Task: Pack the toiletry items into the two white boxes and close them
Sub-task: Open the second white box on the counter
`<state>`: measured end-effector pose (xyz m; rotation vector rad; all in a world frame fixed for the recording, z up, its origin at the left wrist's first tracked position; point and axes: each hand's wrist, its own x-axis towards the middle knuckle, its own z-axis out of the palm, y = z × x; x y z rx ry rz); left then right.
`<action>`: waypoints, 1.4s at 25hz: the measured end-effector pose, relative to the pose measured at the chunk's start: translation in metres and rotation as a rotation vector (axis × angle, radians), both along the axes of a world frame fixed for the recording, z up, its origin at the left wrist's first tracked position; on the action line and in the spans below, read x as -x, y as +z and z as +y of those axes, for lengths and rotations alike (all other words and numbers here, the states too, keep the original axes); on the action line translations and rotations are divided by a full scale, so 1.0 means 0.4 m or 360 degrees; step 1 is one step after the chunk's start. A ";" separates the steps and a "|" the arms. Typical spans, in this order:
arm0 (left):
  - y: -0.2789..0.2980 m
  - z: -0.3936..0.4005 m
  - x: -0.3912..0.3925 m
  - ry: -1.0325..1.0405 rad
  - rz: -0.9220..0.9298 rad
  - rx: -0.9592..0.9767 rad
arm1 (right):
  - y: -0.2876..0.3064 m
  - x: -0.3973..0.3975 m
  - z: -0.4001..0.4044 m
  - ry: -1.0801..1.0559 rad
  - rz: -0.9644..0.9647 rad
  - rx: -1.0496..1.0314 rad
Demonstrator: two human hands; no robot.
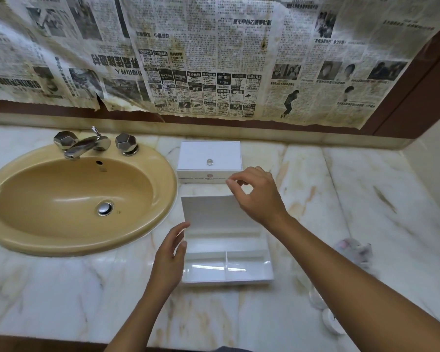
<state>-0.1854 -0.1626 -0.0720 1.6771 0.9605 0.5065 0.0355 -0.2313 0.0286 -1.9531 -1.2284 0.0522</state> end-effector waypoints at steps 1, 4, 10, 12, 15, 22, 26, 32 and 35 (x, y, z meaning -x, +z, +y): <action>-0.001 0.000 0.001 0.0001 -0.0011 0.0004 | -0.002 -0.003 -0.003 0.0013 0.0007 -0.0079; 0.000 -0.002 0.000 -0.0024 0.0036 -0.0027 | -0.001 -0.013 -0.010 0.0027 -0.0031 -0.0211; 0.007 -0.008 -0.005 -0.0043 0.0171 -0.0020 | 0.026 -0.087 -0.124 -0.0256 -0.0075 -0.0321; 0.010 -0.008 -0.006 -0.0036 0.0170 0.0009 | 0.019 -0.117 -0.201 -0.0378 -0.0029 -0.0154; 0.016 -0.011 -0.010 0.0016 0.0134 0.0084 | -0.027 -0.156 -0.313 -0.0474 0.0084 0.0451; 0.027 -0.015 -0.016 0.0080 0.0097 0.0202 | -0.103 -0.165 -0.463 -0.0271 0.0286 0.1384; 0.033 -0.019 -0.020 0.0086 0.0085 0.0218 | -0.102 -0.163 -0.483 -0.0218 0.0248 0.1504; 0.023 -0.016 -0.014 0.0122 0.0112 0.0273 | -0.133 -0.143 -0.486 -0.0339 0.0441 0.1496; 0.022 -0.010 -0.010 0.0123 0.0073 0.0350 | -0.124 -0.139 -0.480 -0.0396 0.0397 0.1418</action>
